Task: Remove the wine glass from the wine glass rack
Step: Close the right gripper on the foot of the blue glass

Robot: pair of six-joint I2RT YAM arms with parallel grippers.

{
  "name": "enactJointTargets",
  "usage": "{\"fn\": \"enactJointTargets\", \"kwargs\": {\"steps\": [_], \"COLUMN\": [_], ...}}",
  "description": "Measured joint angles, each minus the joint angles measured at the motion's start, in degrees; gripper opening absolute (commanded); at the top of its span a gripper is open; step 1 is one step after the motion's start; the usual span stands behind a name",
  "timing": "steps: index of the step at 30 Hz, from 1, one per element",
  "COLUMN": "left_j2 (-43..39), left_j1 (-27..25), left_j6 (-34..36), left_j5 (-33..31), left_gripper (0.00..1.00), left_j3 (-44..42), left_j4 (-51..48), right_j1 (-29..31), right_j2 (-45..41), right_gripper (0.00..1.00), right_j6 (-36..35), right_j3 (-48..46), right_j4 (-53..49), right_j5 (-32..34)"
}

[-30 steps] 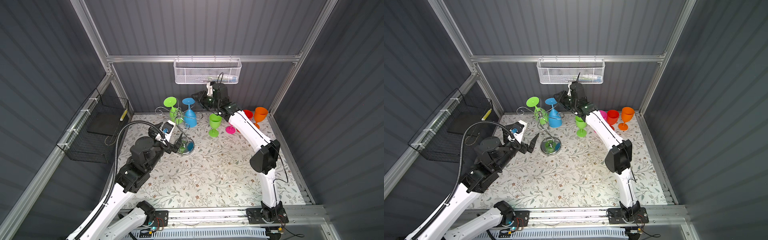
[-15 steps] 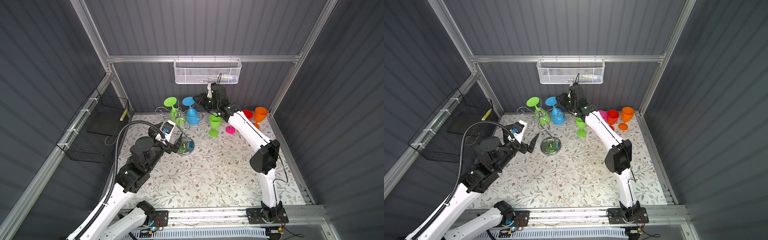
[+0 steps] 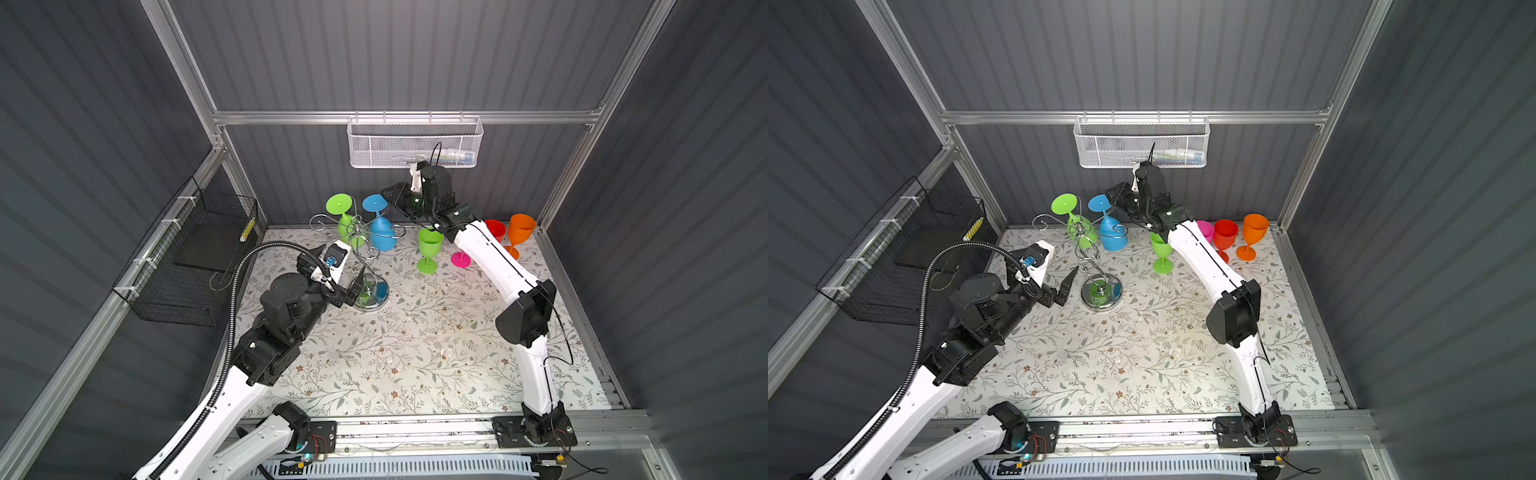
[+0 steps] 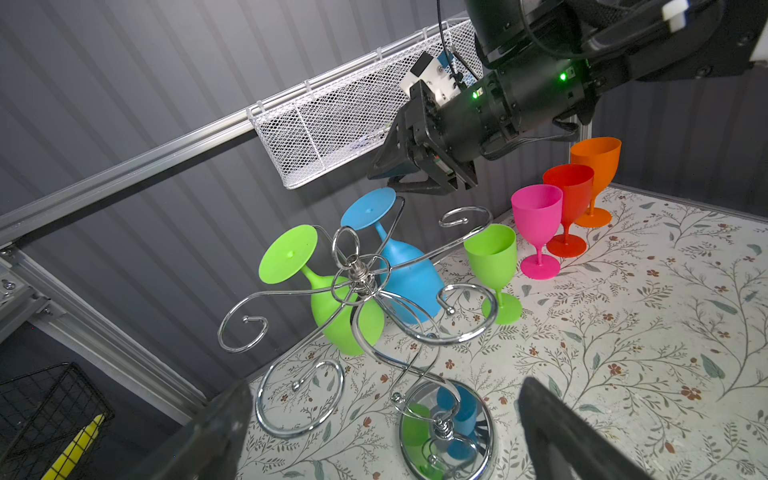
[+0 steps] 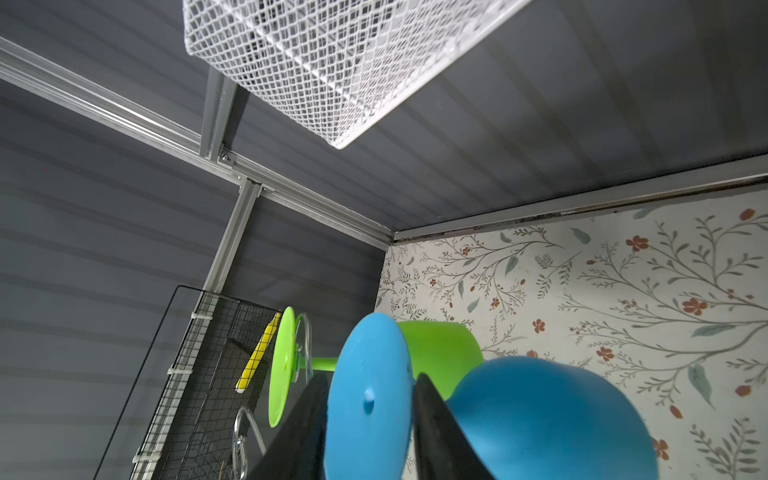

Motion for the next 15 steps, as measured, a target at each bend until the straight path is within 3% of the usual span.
{"fn": "enactJointTargets", "kwargs": {"steps": [8,15], "left_j2": [0.0,0.0], "left_j1": [0.0,0.0], "left_j6": [0.0,0.0], "left_j5": [0.02,0.02], "left_gripper": [1.0,1.0], "left_j3": [0.0,0.0], "left_j4": [0.0,0.0], "right_j1": [0.22,0.28], "right_j2": [0.81,0.87], "right_gripper": [0.34,0.22], "right_j6": [-0.22,-0.37], "right_j3": [0.81,0.81], "right_j4": [-0.59,-0.92], "right_j5": [-0.76,-1.05]}}
